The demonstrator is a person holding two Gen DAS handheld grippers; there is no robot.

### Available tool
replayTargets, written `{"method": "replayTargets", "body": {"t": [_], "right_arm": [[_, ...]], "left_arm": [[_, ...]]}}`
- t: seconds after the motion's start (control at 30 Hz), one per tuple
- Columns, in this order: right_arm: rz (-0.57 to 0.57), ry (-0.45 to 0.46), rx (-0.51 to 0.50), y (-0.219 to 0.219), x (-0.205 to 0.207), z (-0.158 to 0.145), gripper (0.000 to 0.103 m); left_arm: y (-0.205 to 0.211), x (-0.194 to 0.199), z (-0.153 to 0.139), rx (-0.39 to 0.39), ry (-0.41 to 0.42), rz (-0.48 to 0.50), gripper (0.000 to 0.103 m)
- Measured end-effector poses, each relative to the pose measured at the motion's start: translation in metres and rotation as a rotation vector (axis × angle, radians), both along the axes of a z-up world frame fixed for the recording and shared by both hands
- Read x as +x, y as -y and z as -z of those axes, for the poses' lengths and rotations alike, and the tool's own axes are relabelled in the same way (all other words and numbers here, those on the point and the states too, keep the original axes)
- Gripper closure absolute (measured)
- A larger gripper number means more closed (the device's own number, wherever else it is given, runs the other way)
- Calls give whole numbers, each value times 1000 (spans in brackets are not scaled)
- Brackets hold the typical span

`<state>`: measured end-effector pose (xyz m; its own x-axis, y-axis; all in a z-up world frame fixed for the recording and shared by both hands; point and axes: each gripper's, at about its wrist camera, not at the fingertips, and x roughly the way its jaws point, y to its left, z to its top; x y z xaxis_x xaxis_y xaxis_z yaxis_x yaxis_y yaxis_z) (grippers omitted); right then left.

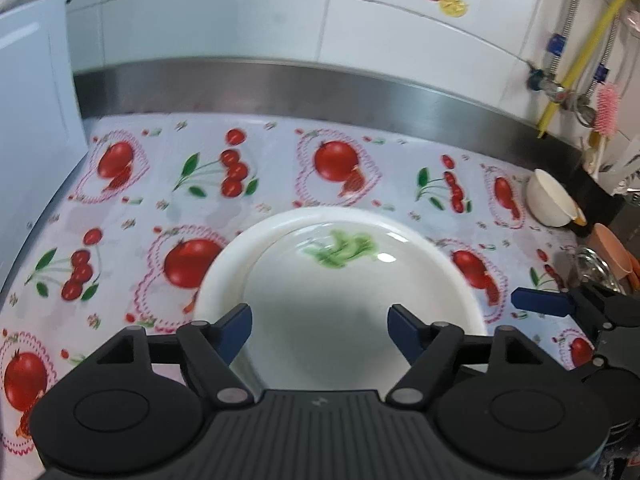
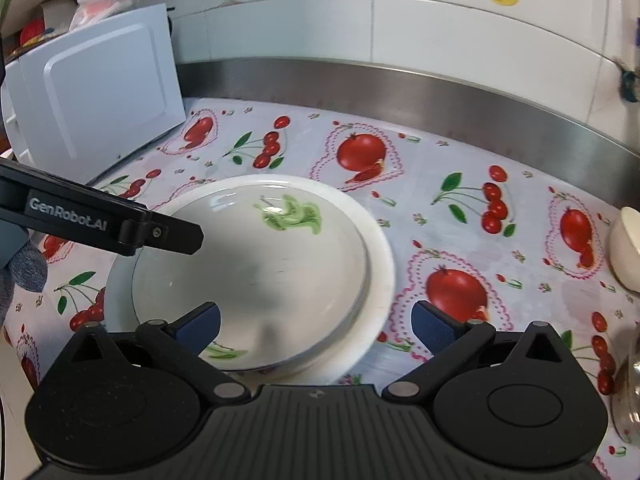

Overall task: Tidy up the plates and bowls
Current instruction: 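Lower the green-leaf plate onto the pink-flower plate and open both grippers, then move both grippers over to the steel bowl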

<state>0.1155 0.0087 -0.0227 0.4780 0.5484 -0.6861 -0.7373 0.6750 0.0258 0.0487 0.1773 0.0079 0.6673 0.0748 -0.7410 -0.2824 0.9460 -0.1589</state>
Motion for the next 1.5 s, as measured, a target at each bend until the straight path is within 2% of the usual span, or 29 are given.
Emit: {"method": "replayTargets", "body": {"t": [0.3, 0.67, 0.93, 1.33, 1.5], "right_arm": [[91, 28, -1, 46, 11, -11, 95], [273, 70, -45, 134, 38, -16, 95], [366, 88, -84, 190, 50, -11, 95], [441, 52, -123, 244, 68, 8, 95], [426, 33, -136, 250, 73, 18, 95]], "left_arm": [[45, 29, -11, -26, 36, 102, 0], [118, 82, -15, -82, 58, 249, 0], [172, 120, -14, -101, 65, 336, 0], [231, 176, 4, -120, 39, 418, 0], [242, 193, 15, -134, 20, 436, 0]]}}
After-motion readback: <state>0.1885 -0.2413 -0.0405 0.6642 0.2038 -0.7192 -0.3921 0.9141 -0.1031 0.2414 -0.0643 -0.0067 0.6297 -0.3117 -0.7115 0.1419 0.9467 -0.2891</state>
